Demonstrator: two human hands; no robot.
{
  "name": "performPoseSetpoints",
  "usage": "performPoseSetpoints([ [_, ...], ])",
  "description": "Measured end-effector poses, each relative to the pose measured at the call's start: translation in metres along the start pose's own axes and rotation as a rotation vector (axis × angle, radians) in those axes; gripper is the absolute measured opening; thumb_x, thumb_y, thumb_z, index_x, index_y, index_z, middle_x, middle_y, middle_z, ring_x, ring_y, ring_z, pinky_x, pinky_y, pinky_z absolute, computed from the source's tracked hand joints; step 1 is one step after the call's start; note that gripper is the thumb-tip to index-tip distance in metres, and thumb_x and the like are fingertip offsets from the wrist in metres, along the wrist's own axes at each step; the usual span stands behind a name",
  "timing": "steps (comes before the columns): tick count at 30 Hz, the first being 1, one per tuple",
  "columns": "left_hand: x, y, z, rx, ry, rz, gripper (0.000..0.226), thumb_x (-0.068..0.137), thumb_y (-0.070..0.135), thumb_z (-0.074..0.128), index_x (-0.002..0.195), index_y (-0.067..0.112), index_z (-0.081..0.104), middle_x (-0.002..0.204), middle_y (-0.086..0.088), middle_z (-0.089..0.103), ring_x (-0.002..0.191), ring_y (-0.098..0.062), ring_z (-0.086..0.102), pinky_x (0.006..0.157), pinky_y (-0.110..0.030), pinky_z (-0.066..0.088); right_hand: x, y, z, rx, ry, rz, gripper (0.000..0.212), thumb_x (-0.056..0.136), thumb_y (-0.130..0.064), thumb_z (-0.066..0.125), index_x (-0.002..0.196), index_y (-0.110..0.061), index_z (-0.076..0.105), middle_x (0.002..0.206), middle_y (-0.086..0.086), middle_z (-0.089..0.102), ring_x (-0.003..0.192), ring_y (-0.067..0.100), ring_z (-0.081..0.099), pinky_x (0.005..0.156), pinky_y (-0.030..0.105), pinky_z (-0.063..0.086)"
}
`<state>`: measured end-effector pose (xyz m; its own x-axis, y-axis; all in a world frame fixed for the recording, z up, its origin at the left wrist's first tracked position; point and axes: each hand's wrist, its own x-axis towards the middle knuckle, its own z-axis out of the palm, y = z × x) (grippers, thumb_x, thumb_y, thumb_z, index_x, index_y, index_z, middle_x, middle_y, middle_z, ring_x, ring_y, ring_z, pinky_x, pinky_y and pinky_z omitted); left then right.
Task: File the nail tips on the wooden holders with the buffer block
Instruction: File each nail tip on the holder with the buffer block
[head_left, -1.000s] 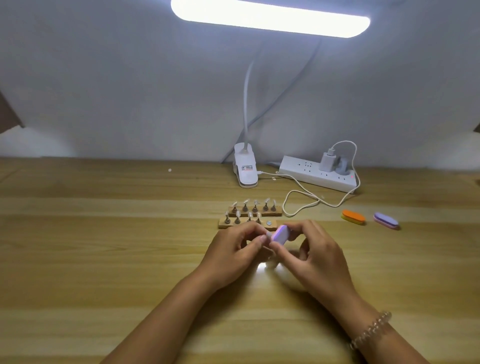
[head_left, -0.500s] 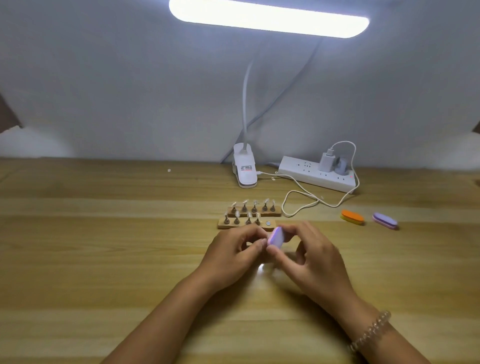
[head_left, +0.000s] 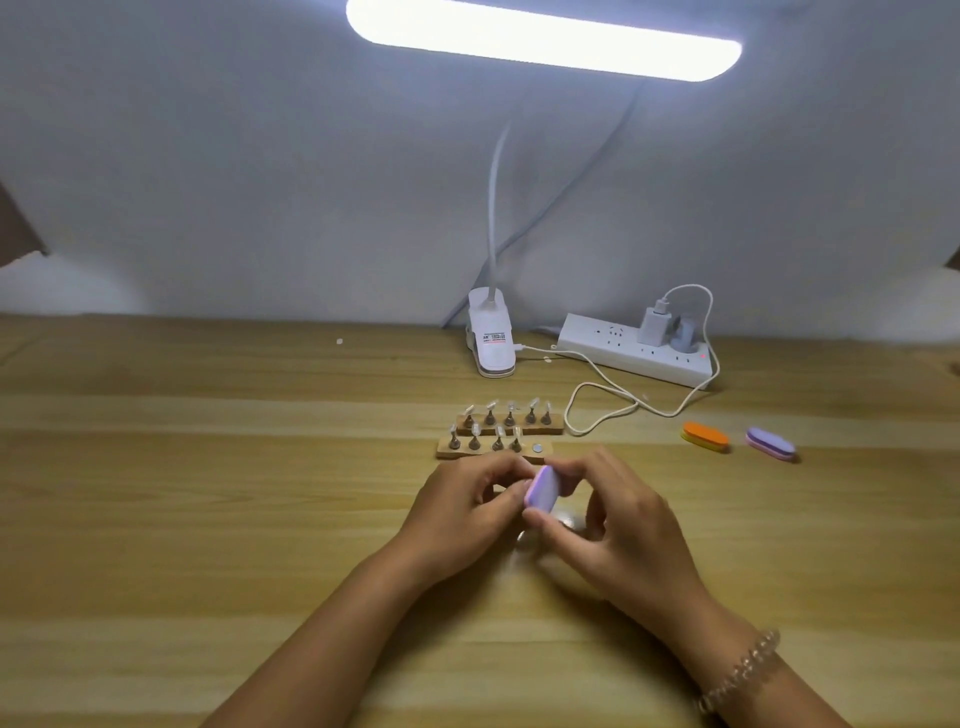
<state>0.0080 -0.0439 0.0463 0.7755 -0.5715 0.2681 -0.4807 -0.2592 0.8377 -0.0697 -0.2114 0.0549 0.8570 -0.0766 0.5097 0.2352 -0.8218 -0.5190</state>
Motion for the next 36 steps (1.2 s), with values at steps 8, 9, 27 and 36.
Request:
performPoseSetpoints([
  [8,-0.001,0.002,-0.001,-0.057,0.025,-0.032,0.012,0.095,0.018,0.061,0.092,0.019,0.072,0.081,0.007,0.07,0.067,-0.02,0.061,0.064,-0.046,0.051,0.001,0.006,-0.001,0.049,0.029,0.071,0.029,0.074,-0.048,0.075,0.093,-0.032,0.06,0.085,-0.017,0.057,0.059,0.006,0.049,0.055,0.026,0.044],
  [9,-0.001,0.002,-0.002,-0.064,0.027,-0.032,0.012,0.095,0.02,0.06,0.092,0.019,0.072,0.082,0.006,0.071,0.069,-0.025,0.062,0.064,-0.047,0.051,0.0,0.006,-0.001,0.03,0.033,0.067,0.029,0.074,-0.049,0.074,0.093,-0.032,0.06,0.085,-0.017,0.056,0.059,0.005,0.049,0.055,0.027,0.044],
  [27,0.0,-0.008,0.002,0.008,0.025,0.02,0.01,0.083,0.041,0.067,0.088,0.032,0.07,0.087,0.018,0.07,0.053,-0.002,0.046,0.056,-0.021,0.036,0.001,0.005,0.002,0.047,-0.012,0.065,0.035,0.084,-0.062,0.059,0.1,-0.031,0.06,0.093,-0.017,0.057,0.059,0.011,0.052,0.058,0.028,0.045],
  [36,0.0,-0.005,0.0,-0.025,0.041,0.013,0.008,0.09,0.024,0.07,0.086,0.03,0.07,0.083,0.017,0.071,0.047,-0.003,0.05,0.052,-0.019,0.038,0.005,0.009,0.0,0.107,0.063,0.164,0.025,0.079,-0.052,0.066,0.087,-0.029,0.061,0.089,-0.014,0.058,0.059,0.011,0.052,0.061,0.028,0.045],
])
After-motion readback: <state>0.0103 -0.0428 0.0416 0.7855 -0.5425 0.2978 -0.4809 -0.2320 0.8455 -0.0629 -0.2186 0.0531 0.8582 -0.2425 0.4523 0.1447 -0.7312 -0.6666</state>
